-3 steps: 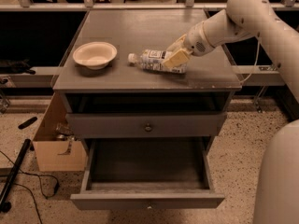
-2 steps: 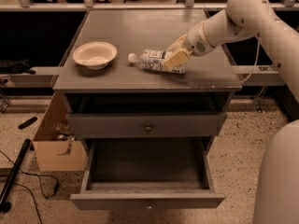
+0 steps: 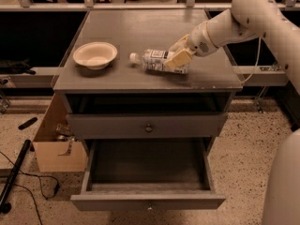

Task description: Place blue plastic bottle into middle drawer

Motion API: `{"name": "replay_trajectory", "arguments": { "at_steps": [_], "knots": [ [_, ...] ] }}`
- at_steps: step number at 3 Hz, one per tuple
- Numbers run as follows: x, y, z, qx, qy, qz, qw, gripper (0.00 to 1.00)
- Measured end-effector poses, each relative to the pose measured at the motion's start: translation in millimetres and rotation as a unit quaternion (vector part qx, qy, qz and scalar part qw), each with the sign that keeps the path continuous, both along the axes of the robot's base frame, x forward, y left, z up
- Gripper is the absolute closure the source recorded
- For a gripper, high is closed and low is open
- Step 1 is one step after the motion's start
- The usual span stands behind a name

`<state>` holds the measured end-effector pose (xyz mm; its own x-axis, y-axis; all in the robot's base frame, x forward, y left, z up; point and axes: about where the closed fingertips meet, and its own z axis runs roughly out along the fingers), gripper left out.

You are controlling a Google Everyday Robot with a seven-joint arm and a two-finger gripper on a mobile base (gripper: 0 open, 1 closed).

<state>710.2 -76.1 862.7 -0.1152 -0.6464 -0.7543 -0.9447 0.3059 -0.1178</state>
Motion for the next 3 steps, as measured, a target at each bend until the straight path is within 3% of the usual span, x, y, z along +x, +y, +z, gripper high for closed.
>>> {"name": "replay_trajectory", "arguments": {
  "at_steps": [2, 3],
  "knots": [
    [-58.3, -30.3, 41.9, 0.013, -0.034, -0.028, 0.9990, 1.00],
    [-119.0, -51.3, 49.6, 0.013, -0.031, -0.059, 0.9977, 1.00]
  ]
}}
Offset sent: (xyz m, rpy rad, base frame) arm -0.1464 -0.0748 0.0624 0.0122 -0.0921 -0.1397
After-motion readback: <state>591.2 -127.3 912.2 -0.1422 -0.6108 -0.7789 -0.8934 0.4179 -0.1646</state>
